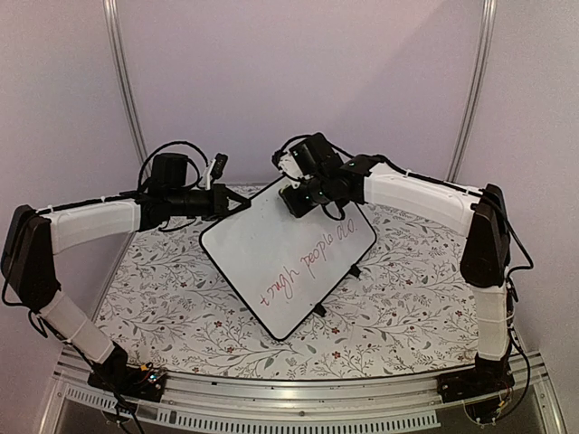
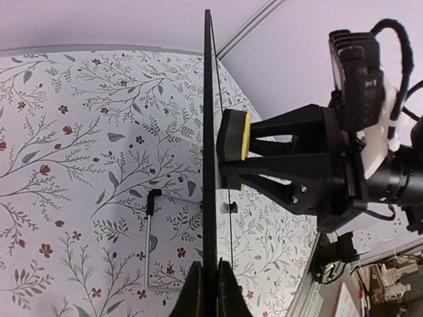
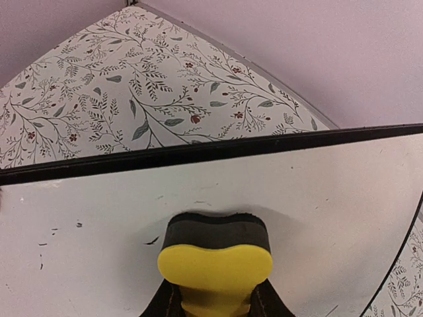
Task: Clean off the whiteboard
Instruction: Erase the whiteboard at the center of the board.
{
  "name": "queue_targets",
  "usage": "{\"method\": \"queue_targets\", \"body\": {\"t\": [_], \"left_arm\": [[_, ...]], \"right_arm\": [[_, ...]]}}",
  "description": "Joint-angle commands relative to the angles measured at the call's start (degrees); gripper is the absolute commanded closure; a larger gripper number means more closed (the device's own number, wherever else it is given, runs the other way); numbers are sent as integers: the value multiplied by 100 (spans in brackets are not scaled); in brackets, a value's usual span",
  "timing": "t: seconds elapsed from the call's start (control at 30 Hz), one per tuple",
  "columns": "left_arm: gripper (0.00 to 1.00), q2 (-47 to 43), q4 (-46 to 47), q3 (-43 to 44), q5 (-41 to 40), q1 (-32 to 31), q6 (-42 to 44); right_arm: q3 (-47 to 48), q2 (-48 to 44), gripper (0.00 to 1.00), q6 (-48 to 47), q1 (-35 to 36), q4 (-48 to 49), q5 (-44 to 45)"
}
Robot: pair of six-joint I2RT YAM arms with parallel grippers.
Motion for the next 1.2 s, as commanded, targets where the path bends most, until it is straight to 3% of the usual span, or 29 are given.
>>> {"method": "queue_targets", "body": {"t": [0.0, 0.73, 1.17], "left_arm": [[100, -56, 385, 64, 334, -16, 203], [100, -109, 385, 47, 316, -18, 199], [100, -136, 385, 46, 298, -21, 199]], "right_arm": [[-115, 233, 100, -232, 332, -113, -449], [137, 657, 100, -14, 1787, 49, -335], [227, 722, 100, 628, 1933, -331, 681]]}}
